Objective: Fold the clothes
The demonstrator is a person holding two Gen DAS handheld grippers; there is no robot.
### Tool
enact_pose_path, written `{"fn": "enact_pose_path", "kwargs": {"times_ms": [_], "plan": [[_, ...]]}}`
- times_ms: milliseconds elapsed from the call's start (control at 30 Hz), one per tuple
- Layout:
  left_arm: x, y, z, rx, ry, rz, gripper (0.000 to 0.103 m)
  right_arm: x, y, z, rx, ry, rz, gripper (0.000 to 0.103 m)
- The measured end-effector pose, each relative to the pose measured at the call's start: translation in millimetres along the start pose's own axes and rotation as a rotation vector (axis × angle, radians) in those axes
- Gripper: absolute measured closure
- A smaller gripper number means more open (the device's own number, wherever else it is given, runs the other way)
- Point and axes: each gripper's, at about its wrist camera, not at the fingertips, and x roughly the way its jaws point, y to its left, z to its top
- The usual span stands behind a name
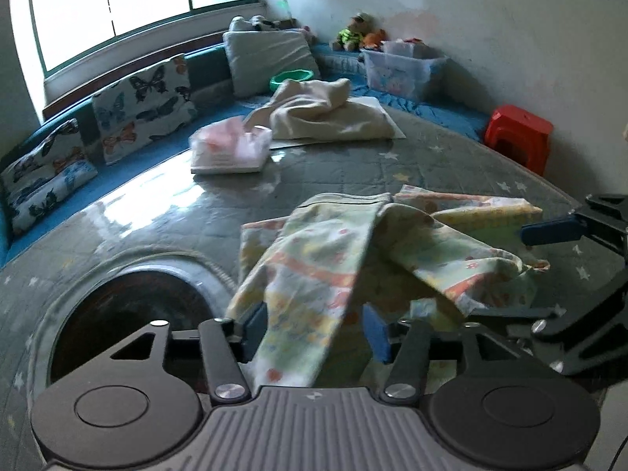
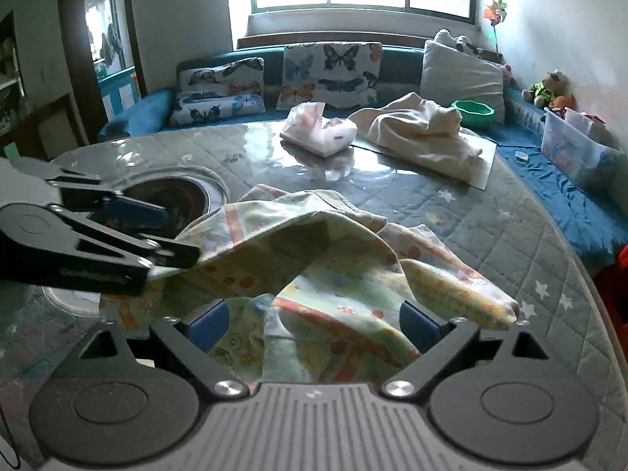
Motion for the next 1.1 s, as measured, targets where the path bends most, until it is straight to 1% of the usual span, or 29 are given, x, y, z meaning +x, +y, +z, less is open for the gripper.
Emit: {"fn": "enact_pose_path", "kwargs": {"times_ms": [33, 133, 267, 367, 400, 433, 467, 533, 633, 800, 1100], "plan": [[4, -2, 2, 0.005, 0.005, 0.003, 0.04, 2, 0, 0, -0.002, 0.002, 0.0, 0.008], [18, -8, 6, 0.022, 0.021, 0.01, 0.038, 6, 1, 1, -0.007, 0.008, -0.005, 0.008], [35, -13, 10, 0.04, 0.041, 0.032, 0.038, 14, -2, 4, -0.008, 0.019, -0.013, 0.008], [47, -14, 12, 0.059, 0.045, 0.065, 0.038, 20, -3, 5, -0.013, 0.027, -0.02, 0.008], [50, -14, 12, 0.065, 0.046, 0.072, 0.04, 22, -3, 5, -0.015, 0.03, -0.022, 0.008], [53, -12, 13, 0.061, 0.053, 0.069, 0.052, 23, -3, 6, -0.017, 0.032, -0.025, 0.008], [56, -10, 13, 0.057, 0.059, 0.066, 0.058, 25, -3, 7, -0.02, 0.033, -0.026, 0.008], [58, -4, 13, 0.039, 0.067, 0.059, 0.078, 28, -2, 8, -0.026, 0.035, -0.03, 0.008], [59, 5, 12, 0.012, 0.067, 0.058, 0.088, 33, -7, 11, -0.032, 0.031, -0.033, 0.008], [53, 16, 13, -0.015, 0.051, 0.069, 0.093, 44, -8, 17, -0.045, 0.027, -0.05, 0.009], [42, 37, 13, -0.08, 0.024, 0.088, 0.095, 66, -7, 25, -0.076, 0.034, -0.077, 0.015]]}}
